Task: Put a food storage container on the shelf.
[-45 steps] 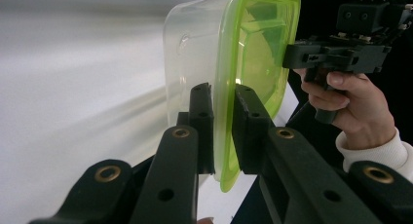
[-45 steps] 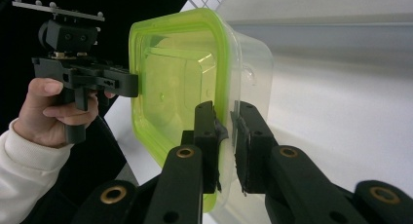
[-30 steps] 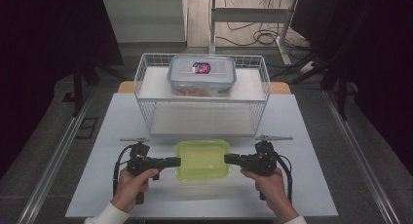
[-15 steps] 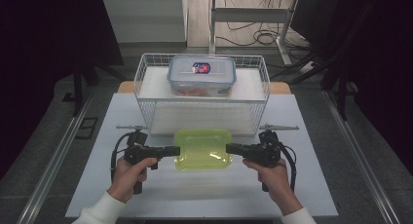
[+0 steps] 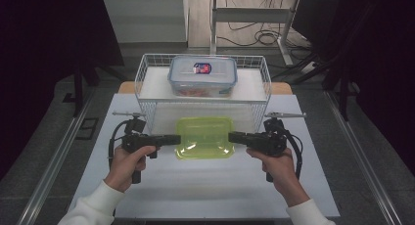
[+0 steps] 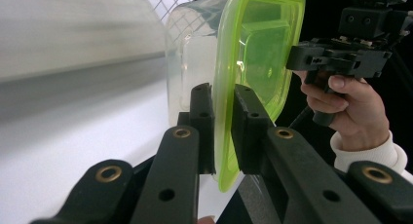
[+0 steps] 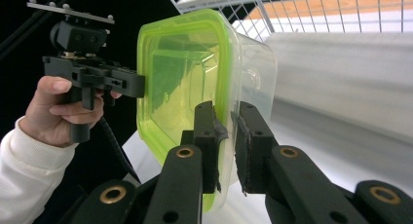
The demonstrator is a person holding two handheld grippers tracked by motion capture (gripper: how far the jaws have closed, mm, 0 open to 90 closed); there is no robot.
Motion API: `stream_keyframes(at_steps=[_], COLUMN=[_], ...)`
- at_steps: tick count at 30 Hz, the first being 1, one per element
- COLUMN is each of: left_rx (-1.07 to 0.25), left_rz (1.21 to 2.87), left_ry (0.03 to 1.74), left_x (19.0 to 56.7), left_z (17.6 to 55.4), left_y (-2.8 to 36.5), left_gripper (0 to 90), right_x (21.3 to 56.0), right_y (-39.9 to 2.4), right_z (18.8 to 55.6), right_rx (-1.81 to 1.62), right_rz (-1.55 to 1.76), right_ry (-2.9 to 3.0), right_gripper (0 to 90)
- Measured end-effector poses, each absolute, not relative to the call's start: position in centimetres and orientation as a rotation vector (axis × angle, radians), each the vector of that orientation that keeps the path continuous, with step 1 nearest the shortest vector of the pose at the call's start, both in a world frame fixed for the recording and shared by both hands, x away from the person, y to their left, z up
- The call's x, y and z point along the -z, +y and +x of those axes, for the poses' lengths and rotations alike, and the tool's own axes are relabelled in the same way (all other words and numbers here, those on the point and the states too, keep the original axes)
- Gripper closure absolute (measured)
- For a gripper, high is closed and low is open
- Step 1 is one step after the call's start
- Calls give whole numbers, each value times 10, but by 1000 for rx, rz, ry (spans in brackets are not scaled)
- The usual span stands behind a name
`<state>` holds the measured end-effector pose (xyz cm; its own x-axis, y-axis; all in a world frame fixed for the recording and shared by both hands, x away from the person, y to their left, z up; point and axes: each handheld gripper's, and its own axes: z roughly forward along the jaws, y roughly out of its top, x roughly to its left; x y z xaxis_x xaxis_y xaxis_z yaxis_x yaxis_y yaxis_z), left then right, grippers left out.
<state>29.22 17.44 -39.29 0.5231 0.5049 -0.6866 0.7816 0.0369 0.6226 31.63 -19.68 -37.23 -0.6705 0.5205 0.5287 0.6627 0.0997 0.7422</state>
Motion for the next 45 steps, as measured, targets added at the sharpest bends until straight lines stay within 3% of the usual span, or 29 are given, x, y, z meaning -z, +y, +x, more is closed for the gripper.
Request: stream_keyframes(at_steps=[25,45], left_rx=[249,251], left_rz=[1596,1599], left_ry=[1071,1051], left_x=[327,285], left_z=[312,350], left_y=[188,195], left_gripper=[809,809], right_x=[304,262], right_y=[-186,-181], right_z=[334,362], right_rx=[1719,1764], right_rz=[-1127,-1122], right_ry=[-2250,-2223], right_gripper=[798,801])
